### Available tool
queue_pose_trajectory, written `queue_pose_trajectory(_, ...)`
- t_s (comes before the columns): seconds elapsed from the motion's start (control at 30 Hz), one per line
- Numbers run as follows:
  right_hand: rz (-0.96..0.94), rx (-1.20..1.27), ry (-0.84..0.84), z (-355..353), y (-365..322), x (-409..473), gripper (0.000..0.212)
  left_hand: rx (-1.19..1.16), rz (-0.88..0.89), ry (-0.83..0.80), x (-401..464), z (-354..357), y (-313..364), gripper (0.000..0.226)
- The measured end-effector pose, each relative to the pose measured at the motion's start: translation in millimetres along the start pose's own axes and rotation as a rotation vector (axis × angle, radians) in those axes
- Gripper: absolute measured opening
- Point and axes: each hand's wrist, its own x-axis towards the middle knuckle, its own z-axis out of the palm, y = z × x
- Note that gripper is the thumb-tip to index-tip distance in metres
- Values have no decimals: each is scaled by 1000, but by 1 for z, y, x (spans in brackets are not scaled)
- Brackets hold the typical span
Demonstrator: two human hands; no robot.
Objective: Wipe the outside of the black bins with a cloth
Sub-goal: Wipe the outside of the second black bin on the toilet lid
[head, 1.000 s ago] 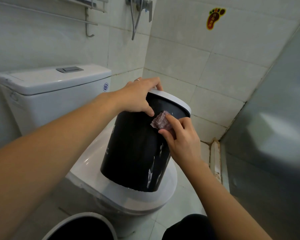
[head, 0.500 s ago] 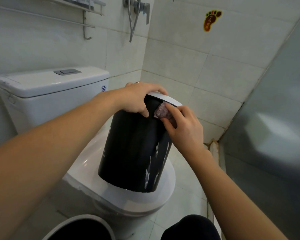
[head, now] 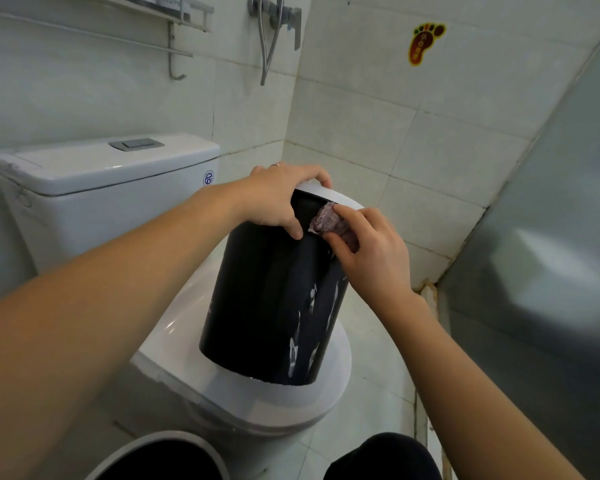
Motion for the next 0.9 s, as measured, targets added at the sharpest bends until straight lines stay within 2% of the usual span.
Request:
queue_pose_trajectory(0.17,-65,9,11,-1,-1,1,35,-102,10,-66,-3,-6,-6,85)
queue_pose_trajectory(0.3,-48,17,22,2,-2,5,36,-153,20,-70,-2,-7,-10,80)
queue_pose_trajectory(0.53,-77,41,13,8,-2,3,37,-49,8,-15,2,-1,-9,78)
queue_pose_trajectory(0.7,-214,12,-32,9,-1,-13,36,-60,-14,16,-2,0,-17,77)
queue_pose_trajectory(0.9,-14,32,3,9,-3,11,37,-85,-10,2,1,0,-18,78)
